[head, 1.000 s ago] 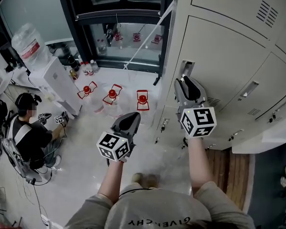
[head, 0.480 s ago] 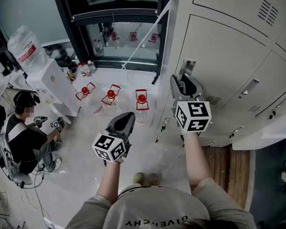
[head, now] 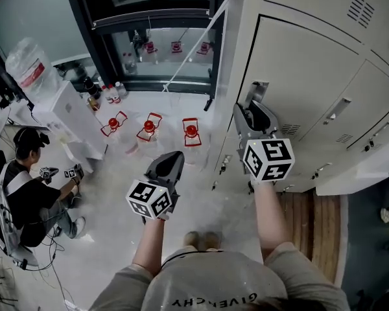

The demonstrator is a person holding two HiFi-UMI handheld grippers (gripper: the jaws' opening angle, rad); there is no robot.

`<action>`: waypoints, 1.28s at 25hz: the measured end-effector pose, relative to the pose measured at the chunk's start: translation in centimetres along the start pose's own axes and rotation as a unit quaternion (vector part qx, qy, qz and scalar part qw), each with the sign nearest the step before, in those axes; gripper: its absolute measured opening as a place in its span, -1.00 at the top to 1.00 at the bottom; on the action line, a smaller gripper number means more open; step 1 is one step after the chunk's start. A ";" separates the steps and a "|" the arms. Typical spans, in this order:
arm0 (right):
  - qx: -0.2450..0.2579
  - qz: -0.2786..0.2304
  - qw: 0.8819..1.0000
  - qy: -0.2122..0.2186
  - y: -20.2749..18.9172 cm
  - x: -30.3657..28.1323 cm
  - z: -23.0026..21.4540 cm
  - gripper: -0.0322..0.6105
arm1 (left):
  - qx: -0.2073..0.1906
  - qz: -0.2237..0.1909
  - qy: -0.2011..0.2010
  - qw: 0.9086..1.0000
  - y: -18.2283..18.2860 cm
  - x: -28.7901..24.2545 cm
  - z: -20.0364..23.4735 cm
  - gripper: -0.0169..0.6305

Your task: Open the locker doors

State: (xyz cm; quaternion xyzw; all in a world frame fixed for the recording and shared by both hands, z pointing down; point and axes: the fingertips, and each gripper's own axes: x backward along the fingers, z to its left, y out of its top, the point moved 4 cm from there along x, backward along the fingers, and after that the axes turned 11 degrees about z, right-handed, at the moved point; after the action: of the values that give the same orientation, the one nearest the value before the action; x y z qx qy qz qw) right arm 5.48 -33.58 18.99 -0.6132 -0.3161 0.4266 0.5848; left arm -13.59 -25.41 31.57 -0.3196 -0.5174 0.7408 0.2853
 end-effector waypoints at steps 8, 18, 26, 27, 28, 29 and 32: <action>0.022 0.002 1.000 -0.022 -0.5 2.9 1.0 0.50 | -0.002 0.003 -0.025 1.000 -0.1 0.0 -0.6 0.95; 0.023 -0.001 0.998 -0.057 -0.8 6.0 1.7 0.54 | -0.012 0.010 -0.065 0.998 -0.2 -0.2 -1.2 0.95; 0.006 -0.026 0.999 -0.047 -1.3 9.3 1.6 0.55 | -0.010 0.024 -0.085 0.996 -2.0 -0.1 -2.2 0.95; 0.006 -0.025 0.999 -0.043 -1.4 9.7 1.6 0.55 | -0.009 0.024 -0.084 0.996 -2.2 0.1 -2.5 0.95; 0.005 -0.024 0.999 -0.039 -1.5 10.1 1.5 0.55 | -0.009 0.024 -0.082 0.996 -2.3 0.4 -2.7 0.95; 0.005 -0.023 0.999 -0.034 -1.6 10.5 1.5 0.55 | -0.010 0.022 -0.079 0.997 -2.3 0.7 -3.0 0.95; 0.009 -0.023 1.000 -0.018 -1.9 11.9 1.3 0.54 | -0.016 0.014 -0.064 0.998 -2.1 1.3 -3.8 0.95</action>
State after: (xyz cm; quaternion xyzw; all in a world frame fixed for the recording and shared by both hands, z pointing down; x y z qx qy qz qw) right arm 9.70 -22.27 19.07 -0.5930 -0.3369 0.4271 0.5937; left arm -11.31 -21.65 32.33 -0.2837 -0.5417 0.7552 0.2362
